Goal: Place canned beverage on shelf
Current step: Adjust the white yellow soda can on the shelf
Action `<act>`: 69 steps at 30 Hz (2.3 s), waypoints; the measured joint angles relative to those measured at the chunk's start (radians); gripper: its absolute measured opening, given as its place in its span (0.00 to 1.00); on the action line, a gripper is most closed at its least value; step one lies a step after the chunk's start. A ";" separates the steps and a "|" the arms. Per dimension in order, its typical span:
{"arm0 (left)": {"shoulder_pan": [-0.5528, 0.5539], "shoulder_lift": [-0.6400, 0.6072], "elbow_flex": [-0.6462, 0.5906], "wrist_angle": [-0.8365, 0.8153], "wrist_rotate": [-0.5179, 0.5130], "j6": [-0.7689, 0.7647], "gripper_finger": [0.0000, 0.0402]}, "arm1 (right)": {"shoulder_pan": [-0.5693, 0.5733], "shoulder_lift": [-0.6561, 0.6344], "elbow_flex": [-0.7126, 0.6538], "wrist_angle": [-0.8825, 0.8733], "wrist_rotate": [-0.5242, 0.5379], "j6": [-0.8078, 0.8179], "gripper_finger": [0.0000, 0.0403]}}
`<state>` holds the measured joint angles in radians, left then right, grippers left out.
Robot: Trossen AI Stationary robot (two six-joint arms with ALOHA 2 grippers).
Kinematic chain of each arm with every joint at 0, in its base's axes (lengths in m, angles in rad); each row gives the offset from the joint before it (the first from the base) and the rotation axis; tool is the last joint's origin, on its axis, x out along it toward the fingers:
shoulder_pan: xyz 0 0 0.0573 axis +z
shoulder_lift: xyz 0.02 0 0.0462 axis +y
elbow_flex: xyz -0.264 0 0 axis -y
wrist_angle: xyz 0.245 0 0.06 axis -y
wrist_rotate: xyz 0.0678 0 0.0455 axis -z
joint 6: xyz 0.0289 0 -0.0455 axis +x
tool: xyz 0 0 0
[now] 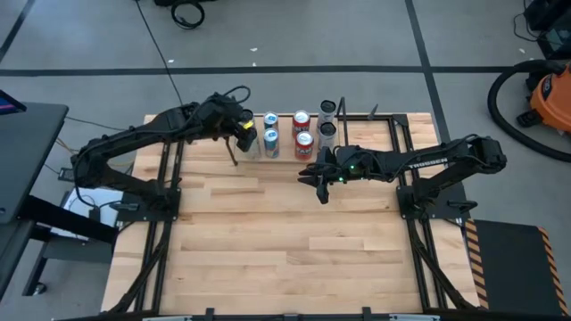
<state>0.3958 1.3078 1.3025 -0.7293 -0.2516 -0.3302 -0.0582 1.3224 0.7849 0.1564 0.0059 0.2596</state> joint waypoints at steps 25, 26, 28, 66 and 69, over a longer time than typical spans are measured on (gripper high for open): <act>0.000 0.122 -0.001 -0.062 0.007 -0.006 0.78 | 0.000 0.000 0.000 0.006 0.000 -0.002 0.28; 0.000 0.123 -0.001 -0.067 0.006 -0.006 0.78 | 0.000 0.000 0.000 0.007 0.000 -0.002 0.28; 0.000 0.125 -0.001 -0.052 0.001 -0.007 0.78 | 0.000 0.000 0.000 0.006 0.000 -0.002 0.28; 0.007 0.182 -0.001 -0.081 -0.024 0.061 0.69 | 0.000 0.000 0.000 0.006 -0.008 -0.009 0.28; 0.027 0.182 0.001 -0.094 -0.017 0.072 0.65 | 0.000 0.000 0.000 0.006 -0.008 -0.009 0.28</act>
<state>0.4232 1.4893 1.3033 -0.8232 -0.2686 -0.2585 -0.0578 1.3228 0.7849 0.1627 -0.0017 0.2508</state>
